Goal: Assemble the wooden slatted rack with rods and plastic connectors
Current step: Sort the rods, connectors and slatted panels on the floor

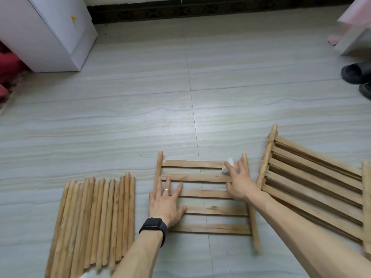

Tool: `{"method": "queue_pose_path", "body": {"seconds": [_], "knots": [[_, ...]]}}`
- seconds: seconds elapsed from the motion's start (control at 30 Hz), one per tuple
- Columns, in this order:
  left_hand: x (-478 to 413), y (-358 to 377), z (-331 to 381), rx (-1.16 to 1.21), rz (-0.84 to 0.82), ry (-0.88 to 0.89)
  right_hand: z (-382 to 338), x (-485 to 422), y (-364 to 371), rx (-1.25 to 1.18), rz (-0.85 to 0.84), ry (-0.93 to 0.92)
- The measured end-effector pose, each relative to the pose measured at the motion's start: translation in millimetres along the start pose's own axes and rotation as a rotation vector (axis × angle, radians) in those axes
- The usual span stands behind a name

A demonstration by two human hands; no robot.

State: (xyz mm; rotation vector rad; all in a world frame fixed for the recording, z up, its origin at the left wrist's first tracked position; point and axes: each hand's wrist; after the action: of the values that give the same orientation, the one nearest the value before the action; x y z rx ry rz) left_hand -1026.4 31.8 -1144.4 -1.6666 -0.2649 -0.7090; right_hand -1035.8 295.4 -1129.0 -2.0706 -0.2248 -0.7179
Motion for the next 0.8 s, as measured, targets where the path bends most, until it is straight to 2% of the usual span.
{"method": "queue_pose_path", "body": {"seconds": [0.1,0.2,0.37,0.47,0.53,0.6,0.7,0.8], "knots": [[0,2,2,0.025,-0.004,-0.002,4,-6,4,-0.012,-0.006,0.02],[-1,-1,1,0.027,-0.01,0.003,6,-11,7,-0.054,0.071,0.004],[-2,-10,3,0.101,0.0,0.01,7,-4,6,-0.088,0.179,-0.127],[-5,-17,5,0.387,0.181,0.027,-13,17,5,-0.237,0.177,-0.218],[1,-26,9,0.75,0.206,0.069,-30,32,9,-0.373,0.051,-0.198],[13,-35,9,0.96,0.179,0.125,-43,44,19,-0.573,-0.079,-0.151],[32,-33,-2,1.071,0.164,0.126,-57,52,37,-0.711,-0.095,-0.145],[51,-10,-31,1.07,0.229,0.007,-72,56,61,-0.605,-0.109,-0.197]]}}
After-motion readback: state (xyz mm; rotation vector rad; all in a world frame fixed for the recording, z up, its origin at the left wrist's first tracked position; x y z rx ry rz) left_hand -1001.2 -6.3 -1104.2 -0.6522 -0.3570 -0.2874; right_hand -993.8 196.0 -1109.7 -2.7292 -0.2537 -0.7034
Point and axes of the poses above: each hand's wrist, its own x-axis away from the middle knuckle, its own y-axis out of the palm, z = x × y, and after that the axes turned 8 degrees about -x, right-handed
